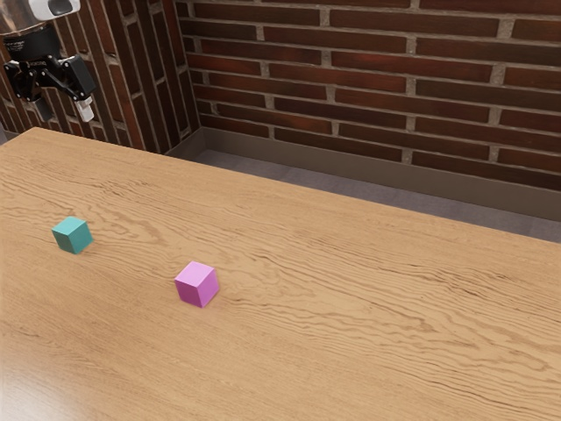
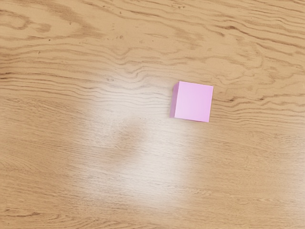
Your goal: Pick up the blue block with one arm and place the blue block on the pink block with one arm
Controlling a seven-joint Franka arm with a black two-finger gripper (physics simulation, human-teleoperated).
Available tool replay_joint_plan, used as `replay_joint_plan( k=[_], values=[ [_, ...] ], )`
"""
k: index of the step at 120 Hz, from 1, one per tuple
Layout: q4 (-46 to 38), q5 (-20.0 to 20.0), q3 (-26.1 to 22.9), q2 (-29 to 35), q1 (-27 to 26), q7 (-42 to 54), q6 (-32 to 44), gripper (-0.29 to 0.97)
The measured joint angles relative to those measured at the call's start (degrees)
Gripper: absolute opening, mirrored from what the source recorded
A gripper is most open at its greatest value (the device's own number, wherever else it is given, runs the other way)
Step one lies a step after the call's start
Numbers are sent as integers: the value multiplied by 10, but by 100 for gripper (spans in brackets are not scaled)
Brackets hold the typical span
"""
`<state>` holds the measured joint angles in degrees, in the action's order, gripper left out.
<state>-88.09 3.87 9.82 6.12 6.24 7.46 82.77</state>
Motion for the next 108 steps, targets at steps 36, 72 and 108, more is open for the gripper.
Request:
replay_joint_plan(
  k=[36, 72, 108],
  values=[
    [2, 0, 0, 0, 0, 3, -3, 68],
    [-105, -89, 172, 25, 11, 40, 48, 68],
    [-151, -12, 191, -210, 15, 116, 307, 68]
  ],
)
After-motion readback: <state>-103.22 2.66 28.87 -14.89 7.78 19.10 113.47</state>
